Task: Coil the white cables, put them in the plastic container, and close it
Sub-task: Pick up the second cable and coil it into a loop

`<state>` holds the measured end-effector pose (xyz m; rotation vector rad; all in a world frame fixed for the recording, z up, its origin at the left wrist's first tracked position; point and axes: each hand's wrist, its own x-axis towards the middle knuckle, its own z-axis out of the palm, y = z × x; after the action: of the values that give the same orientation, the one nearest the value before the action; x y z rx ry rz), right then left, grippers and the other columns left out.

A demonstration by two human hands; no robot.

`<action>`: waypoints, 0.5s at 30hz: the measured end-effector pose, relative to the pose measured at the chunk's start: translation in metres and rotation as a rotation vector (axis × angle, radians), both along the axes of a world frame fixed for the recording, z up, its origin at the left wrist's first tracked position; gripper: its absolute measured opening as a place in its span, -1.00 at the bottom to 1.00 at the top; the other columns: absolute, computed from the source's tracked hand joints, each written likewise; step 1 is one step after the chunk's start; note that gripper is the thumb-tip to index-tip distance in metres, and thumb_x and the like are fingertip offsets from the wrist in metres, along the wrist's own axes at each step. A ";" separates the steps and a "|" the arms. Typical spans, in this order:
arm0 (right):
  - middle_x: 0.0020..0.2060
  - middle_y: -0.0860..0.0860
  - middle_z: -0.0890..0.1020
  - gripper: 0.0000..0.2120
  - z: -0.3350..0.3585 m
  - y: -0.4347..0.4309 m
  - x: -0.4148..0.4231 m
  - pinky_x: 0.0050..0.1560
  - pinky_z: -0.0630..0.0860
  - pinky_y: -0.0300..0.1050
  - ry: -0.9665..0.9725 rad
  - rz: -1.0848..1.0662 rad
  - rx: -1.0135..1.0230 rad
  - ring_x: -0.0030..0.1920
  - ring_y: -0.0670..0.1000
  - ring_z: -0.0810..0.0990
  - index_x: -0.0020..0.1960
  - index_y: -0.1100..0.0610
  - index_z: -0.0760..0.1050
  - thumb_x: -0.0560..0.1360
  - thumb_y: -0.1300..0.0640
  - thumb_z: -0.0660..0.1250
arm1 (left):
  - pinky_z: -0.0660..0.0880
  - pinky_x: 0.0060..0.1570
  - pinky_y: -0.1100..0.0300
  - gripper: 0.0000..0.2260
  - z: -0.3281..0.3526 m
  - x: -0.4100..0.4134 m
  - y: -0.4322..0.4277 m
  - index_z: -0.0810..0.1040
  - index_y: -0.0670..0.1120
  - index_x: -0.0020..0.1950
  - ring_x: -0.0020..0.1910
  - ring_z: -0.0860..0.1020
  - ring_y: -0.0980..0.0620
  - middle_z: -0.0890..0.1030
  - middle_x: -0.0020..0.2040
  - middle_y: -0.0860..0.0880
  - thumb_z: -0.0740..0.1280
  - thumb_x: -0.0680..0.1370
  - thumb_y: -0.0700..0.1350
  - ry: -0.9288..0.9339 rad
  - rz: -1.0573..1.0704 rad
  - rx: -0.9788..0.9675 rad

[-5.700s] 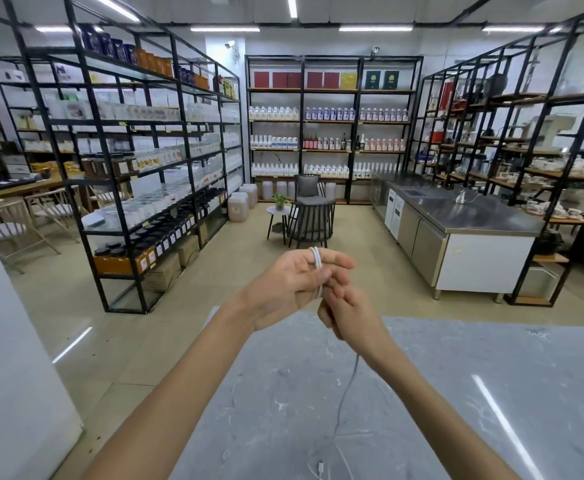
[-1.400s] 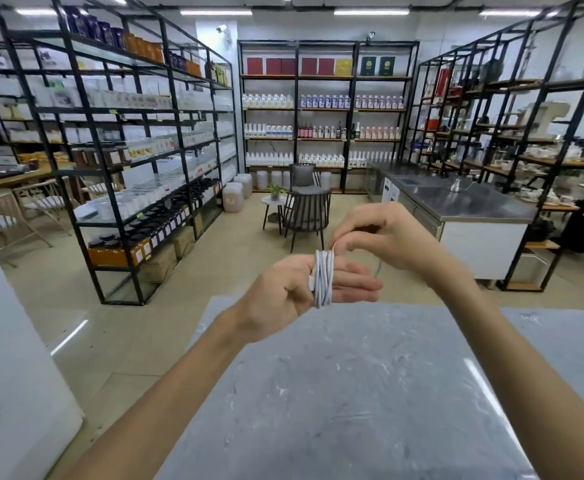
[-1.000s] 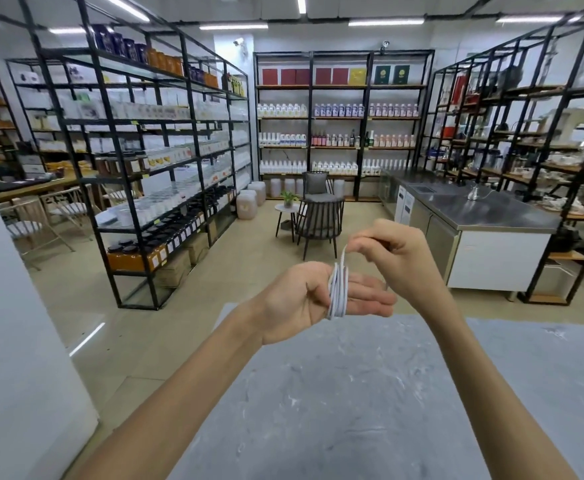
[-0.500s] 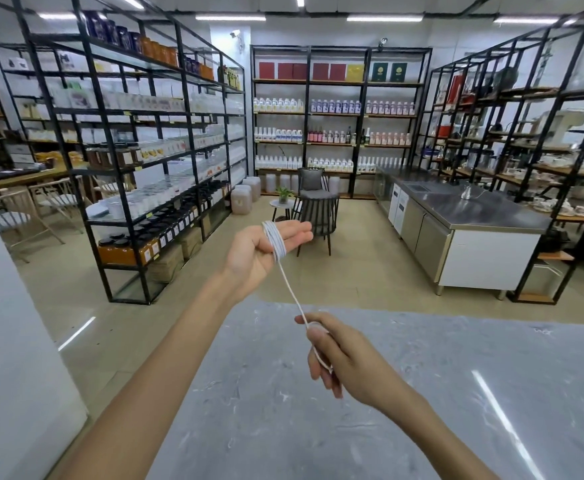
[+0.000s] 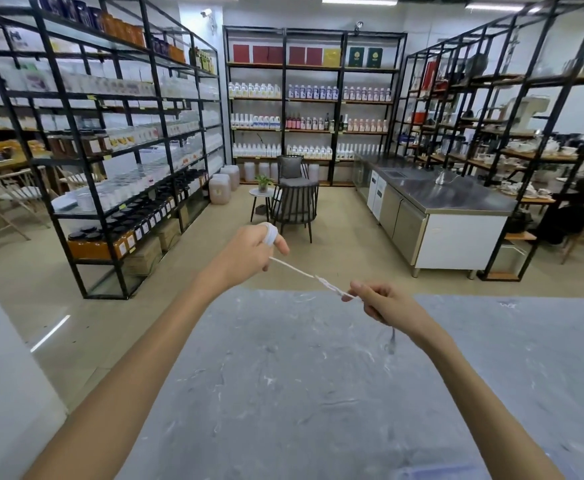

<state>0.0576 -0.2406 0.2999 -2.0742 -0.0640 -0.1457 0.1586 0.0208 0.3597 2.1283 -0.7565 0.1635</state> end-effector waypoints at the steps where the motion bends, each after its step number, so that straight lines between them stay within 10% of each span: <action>1: -0.57 -0.13 0.32 -0.54 -0.002 -0.008 -0.002 -0.48 0.16 -0.35 -0.024 -0.009 0.006 -0.53 -0.13 0.21 -0.08 0.00 0.68 0.53 -0.30 0.17 | 0.42 -0.37 0.25 -0.70 0.003 0.004 0.006 0.61 -0.06 -0.15 -0.47 0.48 0.21 0.49 -0.44 0.07 0.12 0.50 -0.32 0.015 0.019 -0.044; 11: -0.23 0.01 0.64 -0.69 -0.001 0.010 -0.004 -0.27 0.56 -0.17 0.034 0.206 0.104 -0.29 -0.02 0.57 0.31 -0.01 0.51 0.57 0.06 0.31 | 0.47 -0.42 0.30 -0.68 -0.006 -0.008 -0.025 0.64 -0.14 -0.17 -0.45 0.54 0.09 0.55 -0.50 0.03 0.13 0.34 -0.37 0.209 -0.087 -0.165; 15: -0.18 -0.01 0.64 -0.72 -0.008 0.041 -0.006 -0.46 0.36 -0.22 -0.029 0.151 0.272 -0.39 -0.04 0.46 0.31 -0.02 0.48 0.60 0.06 0.27 | 0.44 -0.45 0.32 -0.62 -0.010 -0.008 -0.045 0.65 -0.15 -0.12 -0.51 0.50 0.04 0.54 -0.58 -0.03 0.13 0.32 -0.47 0.333 0.011 -0.107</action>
<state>0.0520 -0.2000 0.2919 -1.7884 -0.2068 -0.0860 0.1506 -0.0243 0.3495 1.9902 -0.5272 -0.1396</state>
